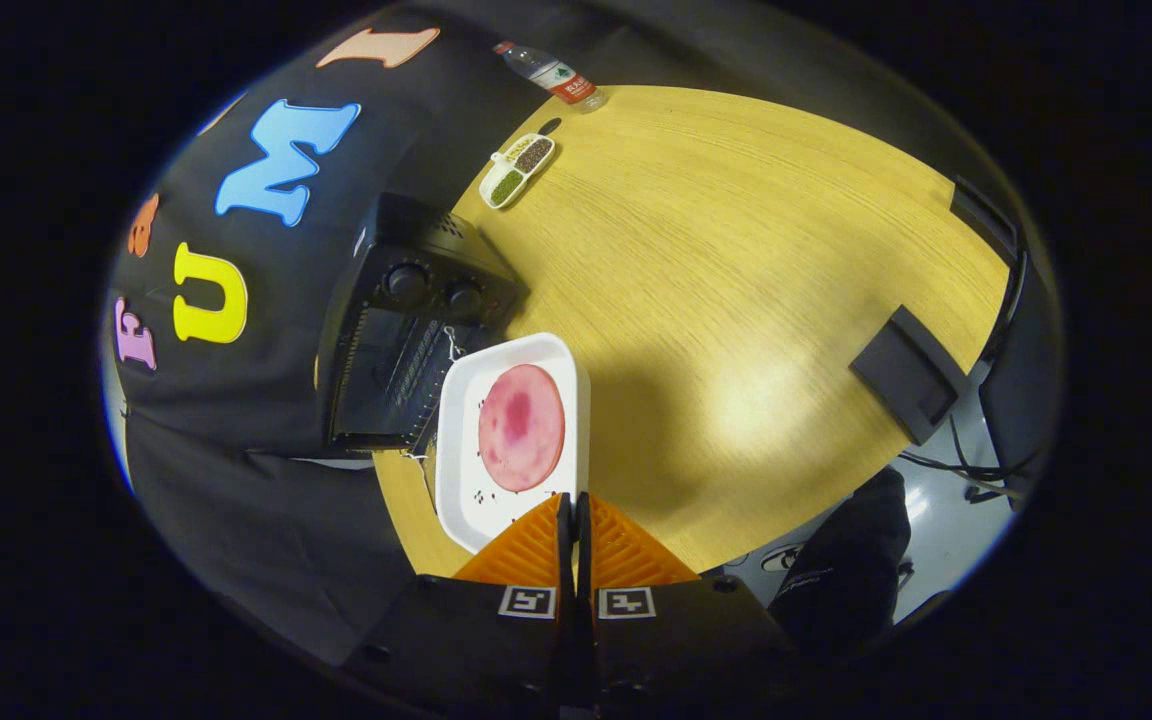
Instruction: Open the toaster oven, put the food inside, and close the toaster oven door.
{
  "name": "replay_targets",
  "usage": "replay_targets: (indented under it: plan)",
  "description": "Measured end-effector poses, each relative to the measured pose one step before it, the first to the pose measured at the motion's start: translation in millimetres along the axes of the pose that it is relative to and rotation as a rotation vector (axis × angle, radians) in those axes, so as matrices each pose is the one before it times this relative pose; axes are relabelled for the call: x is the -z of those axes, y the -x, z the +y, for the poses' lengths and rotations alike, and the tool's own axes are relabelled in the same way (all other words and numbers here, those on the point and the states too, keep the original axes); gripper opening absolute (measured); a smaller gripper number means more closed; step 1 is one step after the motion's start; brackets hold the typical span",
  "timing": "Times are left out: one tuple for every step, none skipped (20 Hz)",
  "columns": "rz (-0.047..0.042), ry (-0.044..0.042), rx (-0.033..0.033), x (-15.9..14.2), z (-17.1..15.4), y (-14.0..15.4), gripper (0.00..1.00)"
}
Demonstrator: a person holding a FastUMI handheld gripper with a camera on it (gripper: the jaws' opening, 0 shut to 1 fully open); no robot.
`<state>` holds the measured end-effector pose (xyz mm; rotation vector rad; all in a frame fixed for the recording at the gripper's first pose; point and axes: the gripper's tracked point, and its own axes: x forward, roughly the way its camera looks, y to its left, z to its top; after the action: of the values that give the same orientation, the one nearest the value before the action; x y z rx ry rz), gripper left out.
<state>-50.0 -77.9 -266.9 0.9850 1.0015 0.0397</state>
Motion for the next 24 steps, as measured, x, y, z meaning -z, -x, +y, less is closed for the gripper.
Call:
replay_targets:
  plan:
    - [0.00397, 0.00169, -0.00178, 4.37, 6.48, -1.19, 0.02]
    - [0.00401, 0.00326, -0.00432, 2.72, 8.49, -3.10, 0.02]
    - [0.00465, 0.00996, -0.00347, 3.05, 9.36, -1.13, 0.02]
    - [0.00565, 0.01053, -0.00602, 3.80, 9.85, -2.31, 0.02]
    - [0.00555, 0.00917, -0.00939, 4.62, 9.81, -3.01, 0.02]
    - [0.00570, 0.00547, -0.00923, 3.21, 9.92, -3.90, 0.02]
    - [0.00814, 0.00405, -0.01018, 2.48, 8.82, -3.25, 0.02]
    - [0.00459, 0.00442, -0.00605, 1.56, 8.44, -3.63, 0.02]
    - [0.00184, 0.00252, -0.00517, 0.38, 7.03, -4.22, 0.02]
    - [0.00144, -0.00007, -0.00440, 0.11, 6.54, -4.61, 0.02]
    - [0.00519, -0.00604, -0.00018, 0.36, 4.45, -5.80, 0.02]
    - [0.00724, -0.00980, -0.00104, -0.28, 5.08, -5.93, 0.02]
    - [0.00948, -0.00397, 0.00078, 0.34, 4.47, -7.32, 0.02]
    - [0.00651, 0.00204, -0.00069, 0.34, 2.96, -7.59, 0.02]
    - [0.00269, 0.00568, -0.00240, -1.08, 4.02, -8.12, 0.02]
    - [0.00384, 0.00770, -0.00339, -1.35, 3.31, -10.36, 0.02]
    - [0.00954, 0.00992, -0.00756, 0.23, 3.46, -8.85, 0.02]
    - [0.00301, 0.00947, -0.00347, -0.58, 2.31, -10.60, 0.01]
    - [-0.00325, -0.00340, -0.00402, -2.23, 2.35, -9.60, 0.02]
    - [-0.00437, -0.01617, -0.00136, -1.91, 0.59, -8.13, 0.02]
    - [-0.00172, -0.02470, -0.00312, -2.00, 1.62, -8.34, 0.02]
    - [0.00226, -0.01946, -0.00218, -1.97, 1.89, -8.25, 0.02]
    - [0.00254, -0.00783, -0.00174, -0.67, 2.04, -9.22, 0.02]
    - [-0.00410, 0.00639, -0.01264, -1.86, 3.32, -3.99, 0.02]
